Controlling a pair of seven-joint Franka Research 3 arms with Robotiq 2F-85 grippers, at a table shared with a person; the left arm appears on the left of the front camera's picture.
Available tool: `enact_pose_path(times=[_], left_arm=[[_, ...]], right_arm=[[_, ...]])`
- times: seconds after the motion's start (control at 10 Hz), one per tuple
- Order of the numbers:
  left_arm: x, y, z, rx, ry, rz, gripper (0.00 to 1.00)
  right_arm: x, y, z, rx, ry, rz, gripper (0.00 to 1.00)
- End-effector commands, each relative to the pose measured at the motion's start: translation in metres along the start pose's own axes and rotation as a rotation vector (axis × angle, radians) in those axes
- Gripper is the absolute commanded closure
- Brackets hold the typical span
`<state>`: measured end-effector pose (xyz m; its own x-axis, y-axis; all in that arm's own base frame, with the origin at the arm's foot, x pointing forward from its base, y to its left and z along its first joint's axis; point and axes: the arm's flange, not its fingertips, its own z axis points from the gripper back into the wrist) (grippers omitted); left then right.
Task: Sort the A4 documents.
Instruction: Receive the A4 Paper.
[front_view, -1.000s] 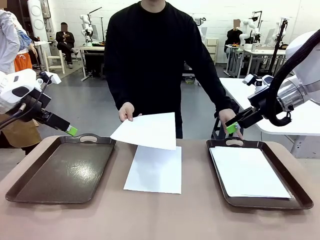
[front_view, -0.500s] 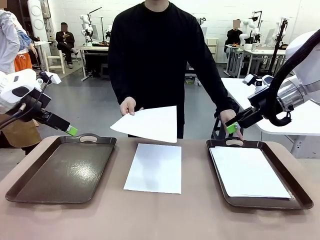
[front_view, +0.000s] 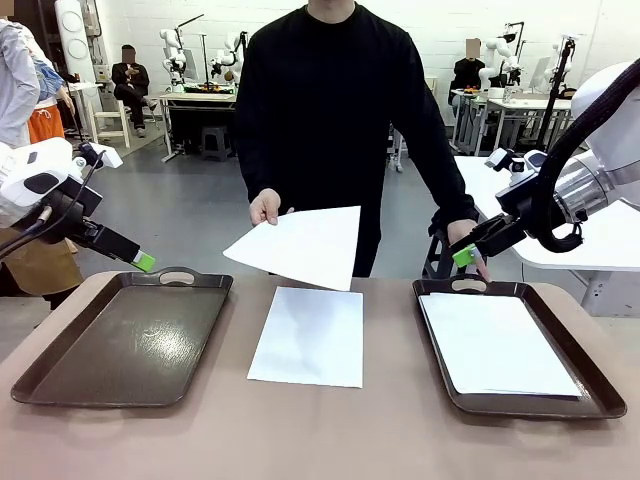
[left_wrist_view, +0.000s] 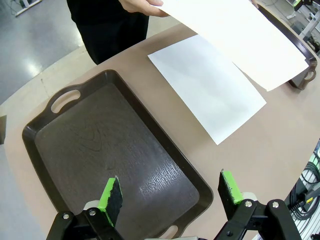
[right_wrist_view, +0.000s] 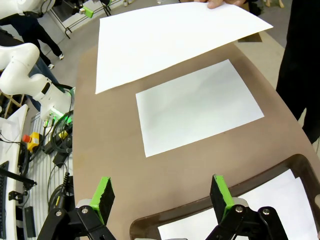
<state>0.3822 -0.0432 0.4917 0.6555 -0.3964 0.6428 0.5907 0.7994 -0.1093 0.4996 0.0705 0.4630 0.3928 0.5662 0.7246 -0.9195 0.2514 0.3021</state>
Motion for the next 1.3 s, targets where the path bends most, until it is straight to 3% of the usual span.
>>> enact_pose_path(times=[0.0,0.2,0.4,0.8,1.2], left_arm=[[-0.001,0.002,-0.001,-0.008,-0.004,0.002,0.0],[-0.001,0.002,-0.001,-0.008,-0.004,0.002,0.0],[-0.001,0.002,-0.001,-0.008,-0.004,0.002,0.0],[-0.001,0.002,-0.001,-0.008,-0.004,0.002,0.0],[-0.001,0.002,-0.001,-0.008,-0.004,0.002,0.0]], right_arm=[[0.0,0.001,-0.002,0.002,0.001,0.007,0.0],[0.0,0.0,0.0,0.0,0.0,0.0,0.0],[-0.008,-0.006,-0.008,0.04,-0.026,-0.136,0.0],[-0.035,-0.013,-0.044,0.101,-0.178,-0.532,0.0],[-0.026,-0.031,-0.086,0.293,-0.403,-0.74,0.0]])
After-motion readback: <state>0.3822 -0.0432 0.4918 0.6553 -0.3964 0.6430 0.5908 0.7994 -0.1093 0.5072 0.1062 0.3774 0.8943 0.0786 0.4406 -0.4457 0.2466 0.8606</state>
